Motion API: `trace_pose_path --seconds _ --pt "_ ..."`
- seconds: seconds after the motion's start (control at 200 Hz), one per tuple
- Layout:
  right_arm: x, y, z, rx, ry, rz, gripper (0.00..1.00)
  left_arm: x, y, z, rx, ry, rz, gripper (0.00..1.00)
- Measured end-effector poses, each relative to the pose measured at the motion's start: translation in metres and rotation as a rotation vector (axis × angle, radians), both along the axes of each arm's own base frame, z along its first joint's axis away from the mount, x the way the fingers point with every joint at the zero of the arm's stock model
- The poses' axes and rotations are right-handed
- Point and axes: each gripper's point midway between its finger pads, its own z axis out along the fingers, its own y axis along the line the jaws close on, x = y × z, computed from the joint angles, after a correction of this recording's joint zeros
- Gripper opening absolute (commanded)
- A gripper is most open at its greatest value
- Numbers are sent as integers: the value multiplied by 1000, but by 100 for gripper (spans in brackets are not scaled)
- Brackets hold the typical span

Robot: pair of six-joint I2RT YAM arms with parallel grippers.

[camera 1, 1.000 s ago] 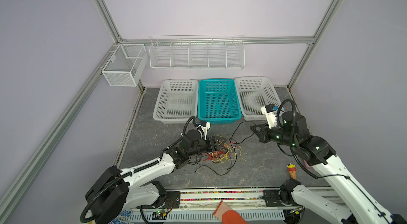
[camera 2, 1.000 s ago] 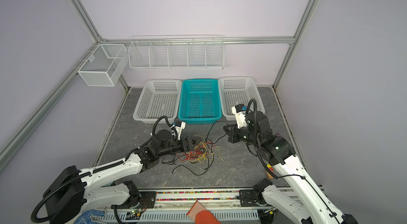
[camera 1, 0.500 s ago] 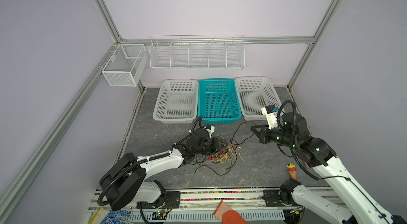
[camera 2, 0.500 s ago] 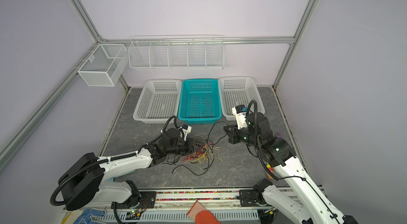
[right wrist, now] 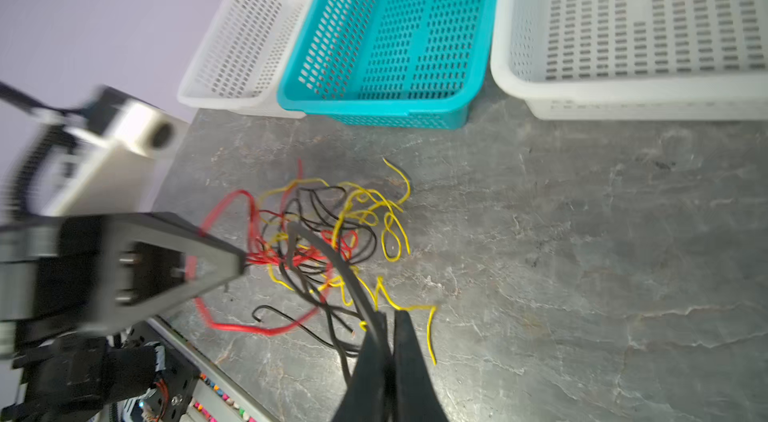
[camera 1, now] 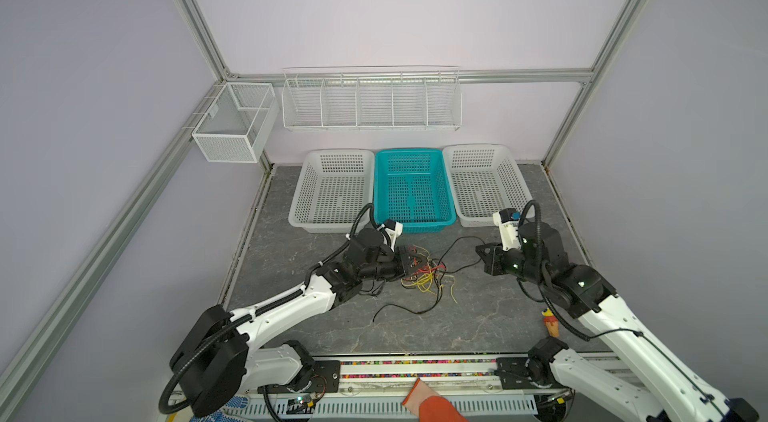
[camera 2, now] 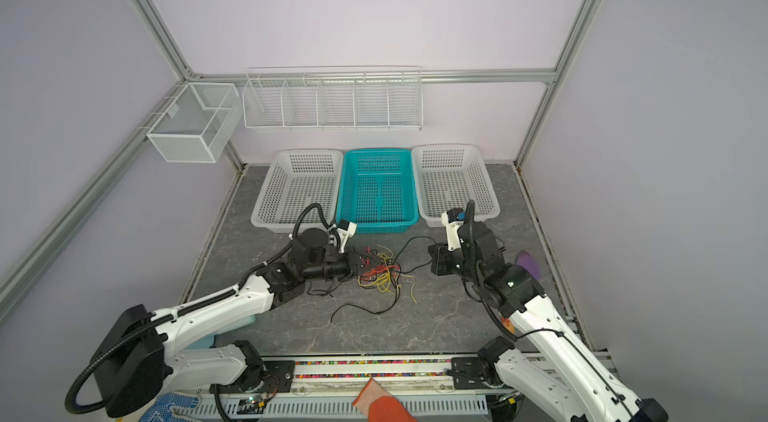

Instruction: Untangle the cables

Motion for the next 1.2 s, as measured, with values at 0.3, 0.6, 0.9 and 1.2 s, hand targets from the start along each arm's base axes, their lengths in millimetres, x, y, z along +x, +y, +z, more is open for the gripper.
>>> trace_pose_path --seconds 0.3,0.6,0.9,1.2 --pt "15 -17 -57 -62 122 -130 6 -7 41 86 -80 -177 43 0" --pt "25 -31 -104 -119 252 -207 7 -22 56 149 -87 -297 24 0" --pt "29 -47 -105 -144 249 -262 6 -13 94 154 55 -356 119 0" --pt "26 -42 -130 -153 349 -222 17 -20 99 192 -41 -410 117 0"
